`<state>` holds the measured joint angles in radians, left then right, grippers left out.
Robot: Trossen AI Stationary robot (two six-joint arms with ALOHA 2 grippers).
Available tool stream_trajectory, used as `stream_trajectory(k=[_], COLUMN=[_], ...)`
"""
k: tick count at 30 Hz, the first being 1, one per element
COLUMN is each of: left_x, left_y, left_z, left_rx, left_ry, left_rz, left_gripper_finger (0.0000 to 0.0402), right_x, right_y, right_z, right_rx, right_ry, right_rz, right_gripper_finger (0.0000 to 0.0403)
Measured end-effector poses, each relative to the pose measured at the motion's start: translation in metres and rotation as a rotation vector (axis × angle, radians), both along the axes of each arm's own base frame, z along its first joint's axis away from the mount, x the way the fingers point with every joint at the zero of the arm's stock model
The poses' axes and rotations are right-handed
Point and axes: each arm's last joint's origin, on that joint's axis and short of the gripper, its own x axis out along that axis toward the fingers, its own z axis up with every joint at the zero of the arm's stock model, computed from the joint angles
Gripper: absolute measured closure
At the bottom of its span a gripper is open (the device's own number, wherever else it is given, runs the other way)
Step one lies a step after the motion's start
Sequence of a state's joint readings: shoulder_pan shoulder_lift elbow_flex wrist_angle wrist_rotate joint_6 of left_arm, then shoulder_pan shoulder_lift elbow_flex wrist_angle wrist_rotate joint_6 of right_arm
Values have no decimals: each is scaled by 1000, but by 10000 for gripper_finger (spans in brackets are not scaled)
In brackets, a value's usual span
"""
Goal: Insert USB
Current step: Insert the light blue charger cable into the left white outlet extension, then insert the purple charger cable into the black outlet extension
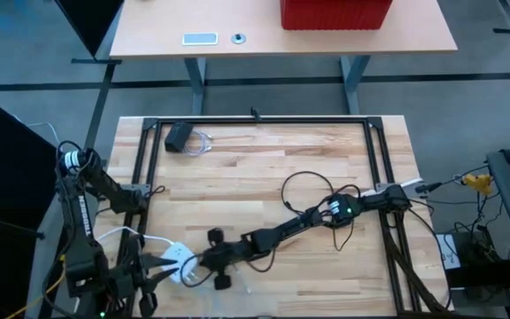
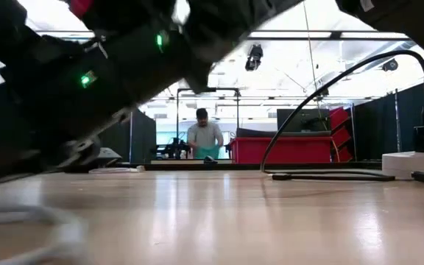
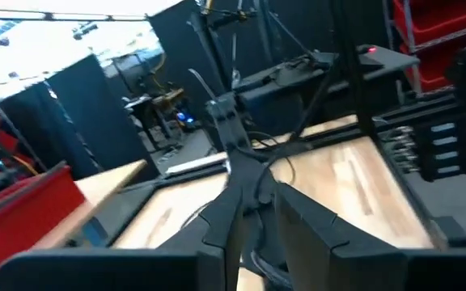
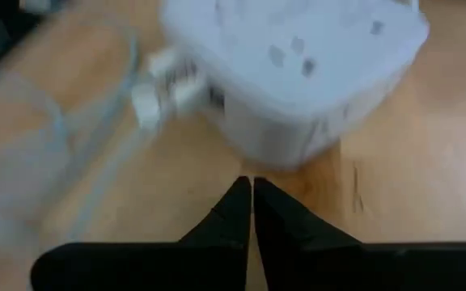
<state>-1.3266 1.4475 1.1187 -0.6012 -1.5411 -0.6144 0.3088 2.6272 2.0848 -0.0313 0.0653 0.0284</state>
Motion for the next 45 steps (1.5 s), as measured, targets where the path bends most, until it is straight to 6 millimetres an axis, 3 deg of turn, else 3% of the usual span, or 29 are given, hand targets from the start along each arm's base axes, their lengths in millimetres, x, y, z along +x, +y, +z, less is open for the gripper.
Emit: stream_trajectory(k=[5, 8, 14, 19, 26, 30, 34, 37, 41, 45], left_x=[-2, -2, 4, 30, 83, 110, 136, 149, 147, 125], left_y=[-1, -1, 5, 28, 111, 166, 230, 281, 352, 406], left_z=[-2, -6, -18, -27, -35, -28, -27, -28, -26, -25], left_rx=[-6, -30, -91, -216, -198, -227, -322, -370, -425, -485], left_ry=[14, 36, 48, 143, 481, 685, 893, 994, 965, 932], left_rz=[-18, -34, -15, 83, 474, 611, 617, 508, 441, 465], left_gripper_finger=[339, 339, 344, 365, 396, 400, 400, 400, 400, 393], right_x=[-10, -16, -36, -65, -116, -145, -159, -164, -170, -179], right_y=[-6, -22, -62, -79, -102, -116, -130, -135, -132, -121], right_z=[33, 56, 54, 75, 92, 84, 77, 66, 53, 40], right_rx=[-152, -198, -226, -177, -205, -237, -234, -200, -195, -232], right_ry=[96, 114, 208, 33, -297, -314, -317, -266, -172, -17], right_rz=[12, 11, -47, -76, -74, -20, 9, -8, 6, 74], right_gripper_finger=[401, 402, 402, 403, 403, 403, 403, 403, 403, 403])
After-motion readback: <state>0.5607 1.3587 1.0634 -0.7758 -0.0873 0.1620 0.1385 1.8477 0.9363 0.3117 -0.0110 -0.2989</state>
